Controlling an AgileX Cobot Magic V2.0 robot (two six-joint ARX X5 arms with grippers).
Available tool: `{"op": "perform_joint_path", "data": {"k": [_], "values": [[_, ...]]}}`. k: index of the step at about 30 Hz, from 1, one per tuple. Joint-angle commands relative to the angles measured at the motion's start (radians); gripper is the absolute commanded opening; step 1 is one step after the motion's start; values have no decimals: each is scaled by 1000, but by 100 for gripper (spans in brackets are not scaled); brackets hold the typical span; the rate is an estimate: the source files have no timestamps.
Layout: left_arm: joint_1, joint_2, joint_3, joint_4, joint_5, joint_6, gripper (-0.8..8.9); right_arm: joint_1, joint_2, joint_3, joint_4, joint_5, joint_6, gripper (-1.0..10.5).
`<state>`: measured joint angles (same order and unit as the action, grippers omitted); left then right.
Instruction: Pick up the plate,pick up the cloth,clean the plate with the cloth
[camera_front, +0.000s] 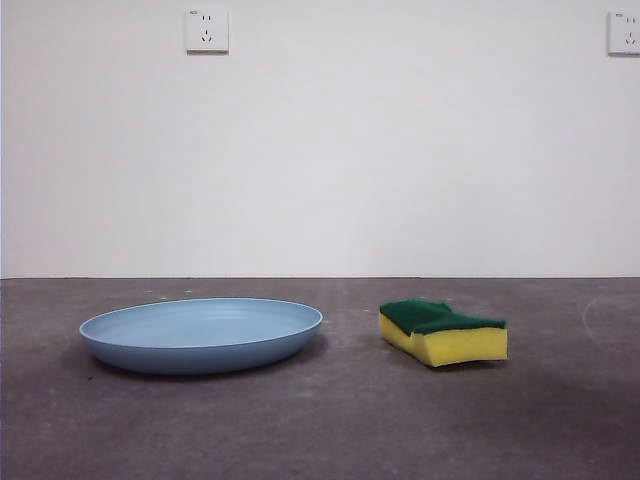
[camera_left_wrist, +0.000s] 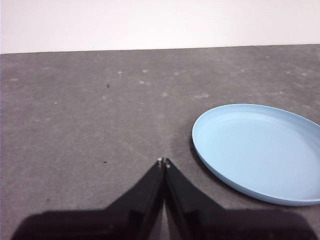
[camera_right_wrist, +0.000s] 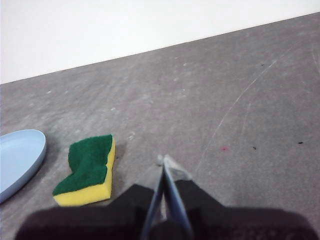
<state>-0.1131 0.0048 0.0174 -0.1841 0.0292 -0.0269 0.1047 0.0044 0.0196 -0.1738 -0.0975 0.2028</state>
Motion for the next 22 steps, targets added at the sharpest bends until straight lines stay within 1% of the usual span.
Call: {"op": "perform_joint_path", "data": {"k": [1,4,6,10,14,17,22], "values": [[3,-3,-14,3,0,-6,-2,0,-2,-14,-5,0,10,1],[3,-3,-14,6,0,-6,-2,0,-2,-14,-5,-2,12,1],[3,-3,-13,4,4,-8,-3,0,-2,-12,-5,-3,27,1],[3,-3,-9,5,5,-58,-6,0,1,0,-8,-3,67,-4],[3,-2,3,-4,3,-63,-7,0,30,30,-9,-4,79,-8],[3,8,29,-19,0,-107,-7,0,77,68,-10,-6,81,-9],[3,51,96,-34,9,-177,-7,0,209,167,-17,-10,81,-8]]}}
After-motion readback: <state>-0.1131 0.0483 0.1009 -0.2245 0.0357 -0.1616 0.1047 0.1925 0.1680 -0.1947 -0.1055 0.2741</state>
